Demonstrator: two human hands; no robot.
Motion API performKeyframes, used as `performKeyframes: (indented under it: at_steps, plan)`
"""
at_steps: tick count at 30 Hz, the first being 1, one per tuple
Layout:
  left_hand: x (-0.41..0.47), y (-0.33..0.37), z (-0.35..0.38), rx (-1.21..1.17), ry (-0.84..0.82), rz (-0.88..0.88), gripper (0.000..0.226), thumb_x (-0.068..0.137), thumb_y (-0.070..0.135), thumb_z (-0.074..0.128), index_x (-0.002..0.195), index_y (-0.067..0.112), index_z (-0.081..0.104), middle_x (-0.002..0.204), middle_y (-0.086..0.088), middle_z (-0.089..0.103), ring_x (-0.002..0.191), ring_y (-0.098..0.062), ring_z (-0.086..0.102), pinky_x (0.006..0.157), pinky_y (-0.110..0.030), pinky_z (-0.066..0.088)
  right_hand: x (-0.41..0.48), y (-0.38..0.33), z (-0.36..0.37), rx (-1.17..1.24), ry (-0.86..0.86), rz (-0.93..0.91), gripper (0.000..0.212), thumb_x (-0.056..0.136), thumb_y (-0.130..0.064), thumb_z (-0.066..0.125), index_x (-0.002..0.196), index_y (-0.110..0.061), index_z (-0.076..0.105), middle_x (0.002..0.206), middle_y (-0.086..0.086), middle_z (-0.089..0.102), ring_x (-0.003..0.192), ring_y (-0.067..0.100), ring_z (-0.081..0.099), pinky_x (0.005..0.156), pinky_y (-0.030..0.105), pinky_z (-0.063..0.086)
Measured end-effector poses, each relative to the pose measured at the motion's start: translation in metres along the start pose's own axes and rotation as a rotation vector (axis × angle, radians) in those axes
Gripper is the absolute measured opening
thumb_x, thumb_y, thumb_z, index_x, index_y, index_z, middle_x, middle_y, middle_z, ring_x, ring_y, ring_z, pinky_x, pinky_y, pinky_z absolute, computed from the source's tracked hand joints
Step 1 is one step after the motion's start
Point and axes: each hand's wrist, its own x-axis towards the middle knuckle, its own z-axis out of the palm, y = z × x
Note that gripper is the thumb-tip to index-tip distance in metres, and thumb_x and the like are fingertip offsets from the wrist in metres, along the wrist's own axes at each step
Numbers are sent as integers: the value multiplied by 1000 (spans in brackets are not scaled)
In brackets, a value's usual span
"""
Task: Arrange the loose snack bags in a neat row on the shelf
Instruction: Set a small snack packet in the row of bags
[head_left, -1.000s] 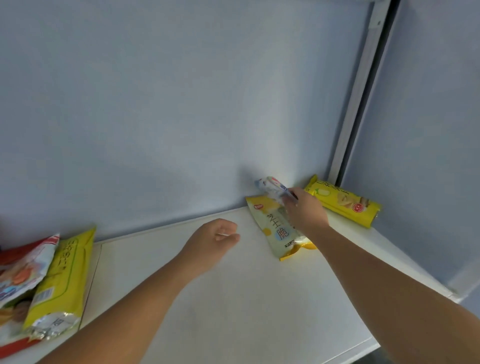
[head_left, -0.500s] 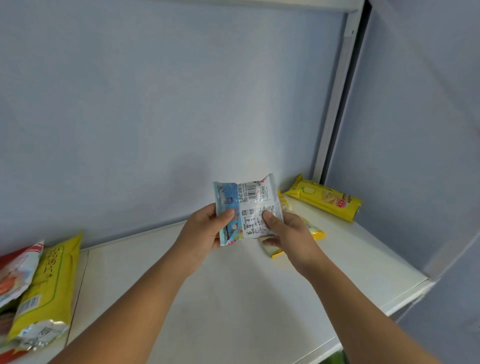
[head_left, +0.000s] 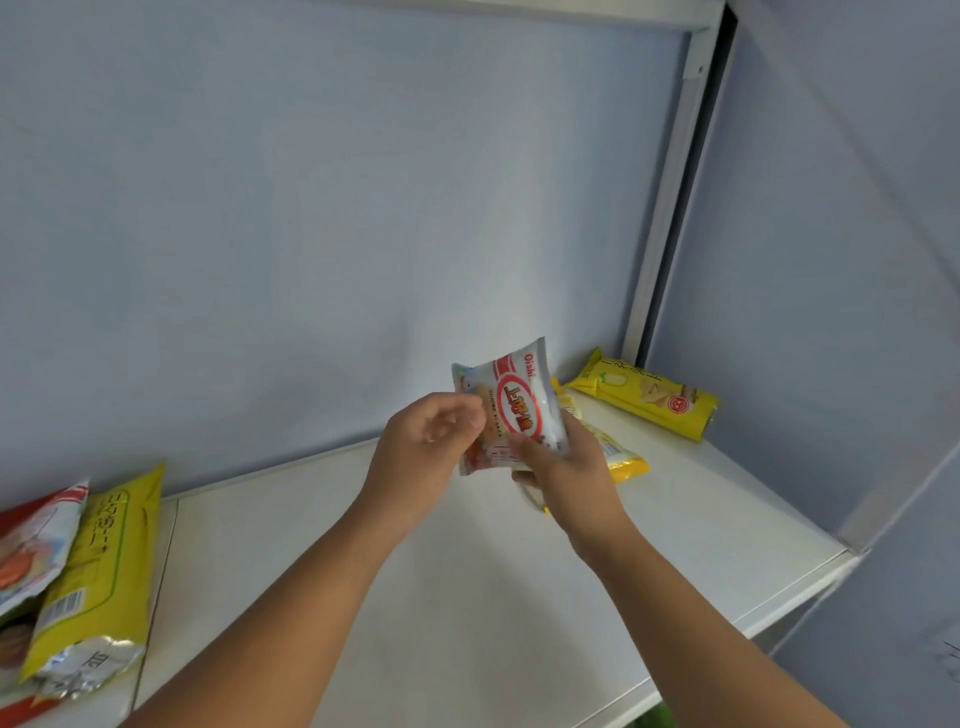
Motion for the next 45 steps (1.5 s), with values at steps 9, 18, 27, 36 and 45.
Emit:
performKeyframes:
  at_steps: [9,18,27,36,45]
  plan:
    - [0,-11,-27,32,-90,-54,53,70,57,76,118,34,67,113,9,74,104,-9,71,92,-39,58,6,-2,-24,35,-280,149,35,83,-15,81,117,-12,71,108,10,80,97,29,76,87,44,59]
    - [-25,-10,-45,-92,-81,-230,29,86,30,77,114,22,73,104,1,79,99,-19,75,80,-33,60,-5,-6,14,267,-202,183,26,95,-17,71,121,-12,68,113,12,78,105,33,76,89,47,62]
    - [-111,-5,-120,-162,349,-318,19,89,27,73,106,19,76,101,-10,78,85,-12,68,67,-26,53,-37,1,110,181,-549,135,24,96,-19,71,120,-14,70,109,8,80,99,30,78,83,50,63]
    - [-228,12,-200,-126,794,-344,12,89,26,75,99,21,77,92,0,80,81,-10,76,64,-23,57,-125,0,216,238,-860,256,26,96,-14,68,122,-16,67,109,7,80,95,27,78,77,39,63]
    - [-295,10,-297,-137,839,-363,16,96,30,66,112,26,67,99,5,78,80,-12,78,67,-28,58,-169,-18,306,267,-590,204,18,98,-6,65,116,-4,68,104,11,79,87,20,78,67,30,63]
